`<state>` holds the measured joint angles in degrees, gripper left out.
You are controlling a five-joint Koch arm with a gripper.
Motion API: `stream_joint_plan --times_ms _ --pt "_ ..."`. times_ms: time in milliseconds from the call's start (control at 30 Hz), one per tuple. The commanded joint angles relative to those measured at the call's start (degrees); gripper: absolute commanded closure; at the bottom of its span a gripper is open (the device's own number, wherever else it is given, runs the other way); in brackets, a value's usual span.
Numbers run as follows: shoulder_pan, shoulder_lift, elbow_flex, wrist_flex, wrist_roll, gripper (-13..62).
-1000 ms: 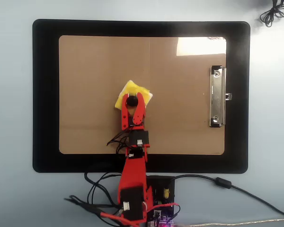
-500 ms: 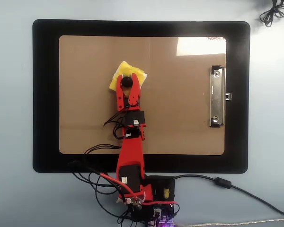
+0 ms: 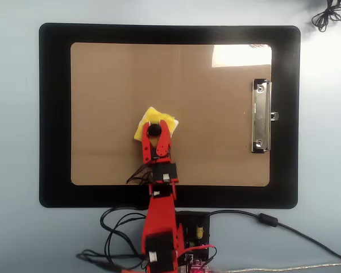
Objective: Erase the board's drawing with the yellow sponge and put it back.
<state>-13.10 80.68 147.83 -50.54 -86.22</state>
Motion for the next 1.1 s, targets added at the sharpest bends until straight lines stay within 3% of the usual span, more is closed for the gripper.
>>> stream_joint_plan --times_ms 0,100,167,267,467,667,800,1067 --pt "0.09 -7.91 -9.4 -1.41 -1.58 57.6" --pt "0.35 -17.67 -20.21 -1.32 -1.58 57.6" --pt "0.26 -16.08 -19.07 -1.32 -1.67 57.6" --pt "-0.18 -5.63 -12.57 1.85 -1.67 57.6" --pt "-0.97 22.32 -3.16 28.56 -2.81 57.6" --pt "-6.77 44.56 -12.04 60.91 -11.25 57.6" --pt "-12.74 45.35 -21.27 75.32 -15.12 57.6" --pt "-32.52 40.87 -18.19 63.46 -21.8 57.6"
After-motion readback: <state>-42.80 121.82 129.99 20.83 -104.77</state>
